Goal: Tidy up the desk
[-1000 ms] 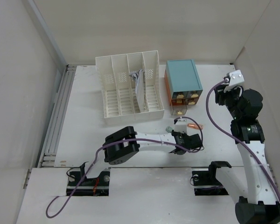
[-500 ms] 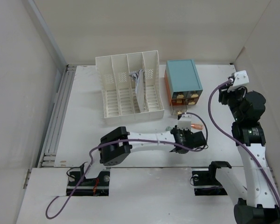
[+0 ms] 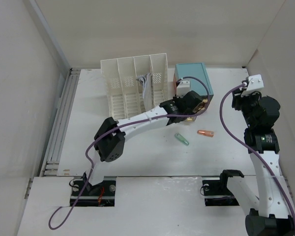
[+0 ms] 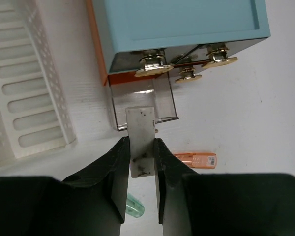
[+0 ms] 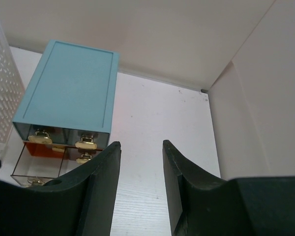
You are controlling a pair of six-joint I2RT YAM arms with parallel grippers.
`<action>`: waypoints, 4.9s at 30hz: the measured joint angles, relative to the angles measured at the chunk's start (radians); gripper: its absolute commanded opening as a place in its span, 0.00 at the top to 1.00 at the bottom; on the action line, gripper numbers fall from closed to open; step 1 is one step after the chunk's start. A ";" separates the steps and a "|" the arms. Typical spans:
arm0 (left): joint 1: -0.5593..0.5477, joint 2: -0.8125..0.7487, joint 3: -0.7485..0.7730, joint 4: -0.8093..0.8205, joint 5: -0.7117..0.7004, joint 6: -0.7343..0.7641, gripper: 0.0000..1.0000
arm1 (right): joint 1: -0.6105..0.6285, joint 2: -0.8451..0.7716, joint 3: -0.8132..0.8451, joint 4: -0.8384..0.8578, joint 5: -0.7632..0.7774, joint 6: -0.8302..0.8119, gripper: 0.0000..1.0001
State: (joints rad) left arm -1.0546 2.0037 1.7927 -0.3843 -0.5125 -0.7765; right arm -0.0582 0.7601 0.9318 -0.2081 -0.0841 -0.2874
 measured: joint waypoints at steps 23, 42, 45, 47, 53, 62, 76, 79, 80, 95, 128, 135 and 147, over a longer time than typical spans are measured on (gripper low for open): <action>0.097 0.211 0.187 0.031 0.244 0.156 1.00 | -0.034 0.020 -0.016 0.007 0.002 0.000 0.55; 0.122 0.251 0.205 0.047 0.294 0.178 0.41 | -0.065 0.020 -0.016 0.008 -0.018 0.001 0.53; 0.138 0.257 0.205 0.048 0.291 0.174 0.90 | -0.068 0.021 -0.017 0.008 -0.025 0.003 0.53; 0.148 0.258 0.205 0.045 0.285 0.178 1.00 | -0.072 0.020 -0.018 0.008 -0.028 0.003 0.53; 0.126 0.243 0.167 0.060 0.243 0.183 1.00 | -0.080 0.020 -0.019 0.008 -0.037 0.003 0.53; -0.028 -0.154 -0.350 0.216 0.241 0.197 1.00 | -0.085 0.073 -0.005 -0.122 -0.362 -0.289 1.00; -0.090 -0.910 -1.245 0.724 0.401 0.220 0.33 | -0.014 0.982 0.414 -0.948 -0.795 -1.294 1.00; -0.106 -0.910 -1.265 0.759 0.426 0.223 0.31 | 0.054 1.071 0.407 -0.989 -0.787 -1.295 1.00; -0.114 -0.908 -1.265 0.770 0.429 0.223 0.31 | 0.073 1.074 0.402 -0.982 -0.784 -1.281 1.00; -0.212 -0.861 -1.276 0.834 0.425 0.227 0.30 | 0.333 0.891 0.154 -0.307 -0.438 -0.704 1.00; -0.226 -0.834 -1.279 0.854 0.391 0.210 0.89 | 0.428 0.756 0.104 -0.084 -0.088 -0.432 0.46; -0.206 -0.533 -1.035 0.857 0.374 0.204 0.63 | 0.356 0.435 0.071 -0.008 -0.021 -0.357 1.00; -0.189 -0.681 -1.120 0.874 0.338 0.181 0.32 | 0.168 0.508 -0.100 -0.047 -0.222 0.074 0.00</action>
State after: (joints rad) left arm -1.2434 1.3228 0.6724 0.4900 -0.1741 -0.5957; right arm 0.1097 1.2678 0.8318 -0.2546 -0.3058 -0.2134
